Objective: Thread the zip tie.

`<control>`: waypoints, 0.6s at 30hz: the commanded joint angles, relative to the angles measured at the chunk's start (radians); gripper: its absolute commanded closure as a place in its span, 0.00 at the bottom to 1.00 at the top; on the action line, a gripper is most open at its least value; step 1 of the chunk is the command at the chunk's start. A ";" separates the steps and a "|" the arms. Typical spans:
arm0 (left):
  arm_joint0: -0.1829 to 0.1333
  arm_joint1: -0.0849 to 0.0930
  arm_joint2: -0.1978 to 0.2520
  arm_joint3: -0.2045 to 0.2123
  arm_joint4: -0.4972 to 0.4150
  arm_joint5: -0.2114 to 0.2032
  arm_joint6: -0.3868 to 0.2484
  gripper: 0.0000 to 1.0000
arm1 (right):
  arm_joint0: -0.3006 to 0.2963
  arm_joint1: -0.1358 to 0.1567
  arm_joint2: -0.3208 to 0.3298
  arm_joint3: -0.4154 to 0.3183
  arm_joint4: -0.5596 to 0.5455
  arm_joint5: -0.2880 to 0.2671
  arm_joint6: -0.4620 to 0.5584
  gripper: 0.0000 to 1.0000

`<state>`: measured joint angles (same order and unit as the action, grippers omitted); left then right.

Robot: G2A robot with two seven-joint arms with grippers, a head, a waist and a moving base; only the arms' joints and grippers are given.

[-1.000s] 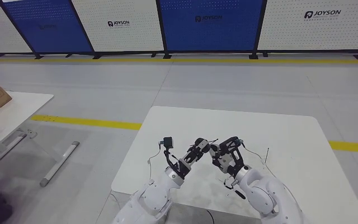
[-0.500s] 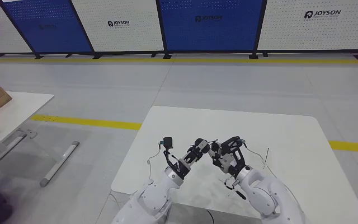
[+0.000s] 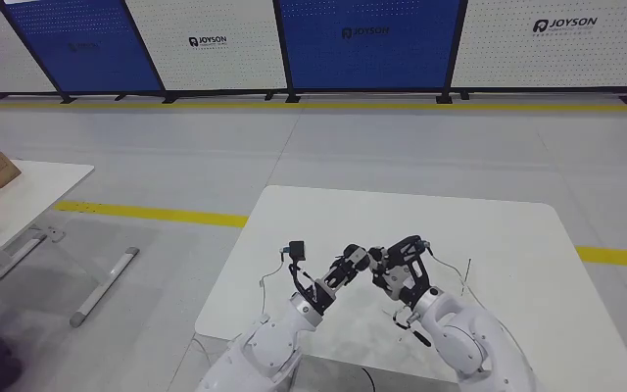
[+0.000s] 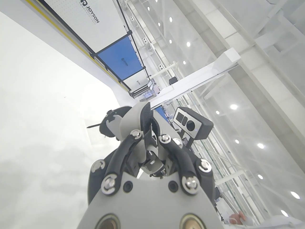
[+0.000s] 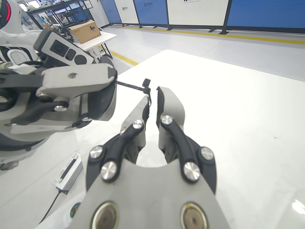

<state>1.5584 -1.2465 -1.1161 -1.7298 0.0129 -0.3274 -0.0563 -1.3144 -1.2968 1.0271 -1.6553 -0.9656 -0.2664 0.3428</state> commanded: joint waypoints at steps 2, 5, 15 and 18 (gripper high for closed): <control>-0.003 0.000 -0.003 0.001 -0.006 0.000 0.001 1.00 | 0.002 0.000 -0.003 0.002 -0.003 0.002 0.001 1.00; -0.004 0.000 -0.007 0.001 -0.012 -0.003 -0.002 1.00 | 0.005 -0.001 -0.009 0.003 -0.010 0.003 0.006 1.00; 0.001 0.003 -0.018 -0.015 -0.022 -0.013 -0.013 1.00 | 0.032 -0.007 -0.033 0.036 -0.003 0.010 0.024 1.00; 0.003 0.004 -0.021 -0.019 -0.026 -0.013 -0.013 1.00 | 0.036 -0.008 -0.036 0.043 -0.004 0.010 0.028 1.00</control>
<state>1.5608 -1.2432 -1.1363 -1.7469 -0.0122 -0.3400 -0.0698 -1.2797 -1.3042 0.9917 -1.6145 -0.9691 -0.2563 0.3697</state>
